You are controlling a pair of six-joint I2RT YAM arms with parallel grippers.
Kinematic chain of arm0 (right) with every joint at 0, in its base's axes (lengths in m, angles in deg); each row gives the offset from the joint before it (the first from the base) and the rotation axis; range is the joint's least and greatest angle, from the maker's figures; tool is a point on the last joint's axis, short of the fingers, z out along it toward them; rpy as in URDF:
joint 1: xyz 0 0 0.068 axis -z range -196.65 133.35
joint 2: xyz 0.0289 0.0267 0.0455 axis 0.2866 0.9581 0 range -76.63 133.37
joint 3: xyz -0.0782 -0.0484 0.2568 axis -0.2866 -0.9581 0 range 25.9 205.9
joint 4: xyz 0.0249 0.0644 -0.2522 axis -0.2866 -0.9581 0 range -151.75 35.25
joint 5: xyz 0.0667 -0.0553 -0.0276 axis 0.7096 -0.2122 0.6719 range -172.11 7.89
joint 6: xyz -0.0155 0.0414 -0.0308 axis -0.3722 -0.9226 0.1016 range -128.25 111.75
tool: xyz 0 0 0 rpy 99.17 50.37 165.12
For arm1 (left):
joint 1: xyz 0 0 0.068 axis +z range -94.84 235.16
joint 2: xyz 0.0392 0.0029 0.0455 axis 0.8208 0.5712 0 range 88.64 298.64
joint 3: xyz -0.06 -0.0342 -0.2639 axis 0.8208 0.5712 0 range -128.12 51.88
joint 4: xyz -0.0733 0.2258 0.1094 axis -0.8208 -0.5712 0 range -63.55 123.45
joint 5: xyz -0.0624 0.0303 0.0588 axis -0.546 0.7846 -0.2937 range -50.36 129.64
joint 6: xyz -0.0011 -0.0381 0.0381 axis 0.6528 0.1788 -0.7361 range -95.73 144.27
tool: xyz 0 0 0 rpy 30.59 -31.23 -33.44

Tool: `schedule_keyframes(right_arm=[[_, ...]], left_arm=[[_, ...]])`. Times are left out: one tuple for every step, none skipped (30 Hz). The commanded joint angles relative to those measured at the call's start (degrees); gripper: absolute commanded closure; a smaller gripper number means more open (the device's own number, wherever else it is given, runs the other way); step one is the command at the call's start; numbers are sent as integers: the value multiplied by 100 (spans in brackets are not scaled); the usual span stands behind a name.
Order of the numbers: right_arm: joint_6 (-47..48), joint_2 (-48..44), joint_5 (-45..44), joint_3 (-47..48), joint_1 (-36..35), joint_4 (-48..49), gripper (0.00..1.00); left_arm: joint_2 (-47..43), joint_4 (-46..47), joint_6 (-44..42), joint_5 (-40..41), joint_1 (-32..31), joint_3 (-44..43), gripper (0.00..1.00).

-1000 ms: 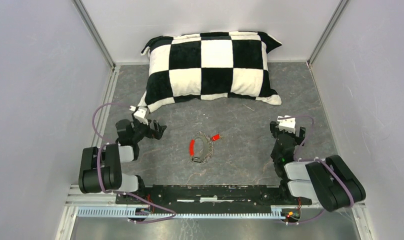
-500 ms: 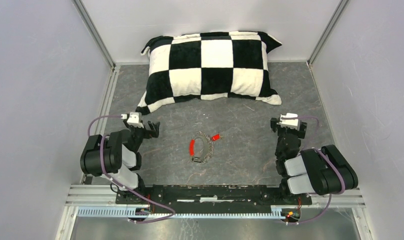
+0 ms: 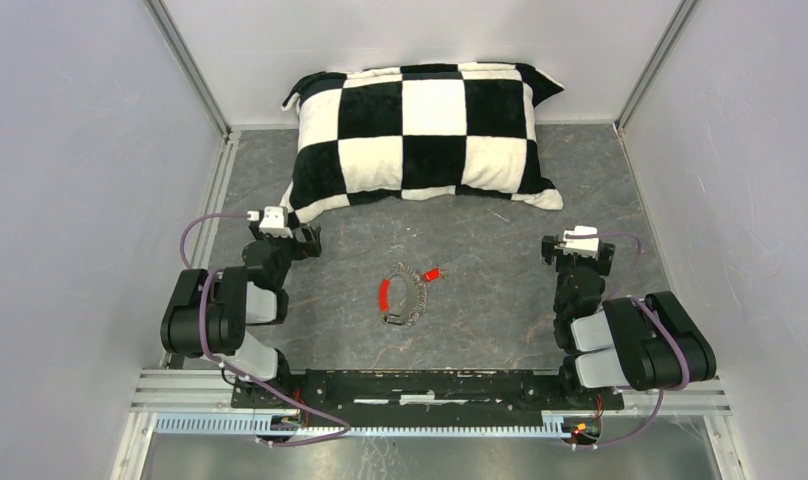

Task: Put the keys on the keyring
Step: Reset both arms

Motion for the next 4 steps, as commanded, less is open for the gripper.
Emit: schedule_keyframes(right_arm=[[-57,-97,91,-533,20,142,2],[-57,-97,93,-535,17,146,2],[-57,-96,93,-534,15,142,2],[-58,-97,92,-533,13,141,2]], left_arm=[[-9,-11,-240,227,-69,-125,0],[-7,-28,-245,242,-78,-129,0],[-22,-5,-245,252,-88,-111,0],[-53,13,-249,252,-89,-83,0]])
